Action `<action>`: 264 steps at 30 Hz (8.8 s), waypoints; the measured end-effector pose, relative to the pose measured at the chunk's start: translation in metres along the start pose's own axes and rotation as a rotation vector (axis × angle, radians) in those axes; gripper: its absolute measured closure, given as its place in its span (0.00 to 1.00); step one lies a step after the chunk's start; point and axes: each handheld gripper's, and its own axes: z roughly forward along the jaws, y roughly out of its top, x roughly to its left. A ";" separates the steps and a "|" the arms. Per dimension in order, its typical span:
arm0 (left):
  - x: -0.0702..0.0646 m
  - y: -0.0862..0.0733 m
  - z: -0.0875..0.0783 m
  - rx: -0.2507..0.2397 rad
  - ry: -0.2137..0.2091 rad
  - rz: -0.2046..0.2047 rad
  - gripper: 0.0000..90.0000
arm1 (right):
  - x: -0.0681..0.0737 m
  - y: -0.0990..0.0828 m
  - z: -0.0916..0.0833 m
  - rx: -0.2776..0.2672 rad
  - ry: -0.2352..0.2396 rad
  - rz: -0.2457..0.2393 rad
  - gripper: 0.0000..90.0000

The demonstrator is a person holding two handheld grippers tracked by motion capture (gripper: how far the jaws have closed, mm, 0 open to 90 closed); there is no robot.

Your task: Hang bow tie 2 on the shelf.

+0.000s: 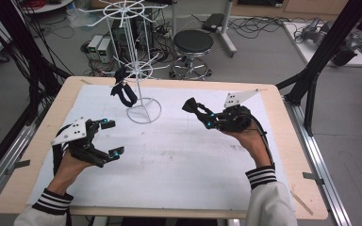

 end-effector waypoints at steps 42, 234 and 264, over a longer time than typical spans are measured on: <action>-0.018 0.060 0.065 0.049 -0.254 0.046 0.16 | 0.063 0.028 0.043 -0.095 0.198 -0.233 0.90; 0.076 0.123 0.072 0.059 0.097 -0.055 0.22 | 0.092 -0.161 -0.016 -0.510 -0.544 0.140 0.01; 0.021 0.067 0.009 -0.043 0.123 0.058 0.02 | 0.096 -0.163 -0.016 -0.526 -0.555 0.118 0.01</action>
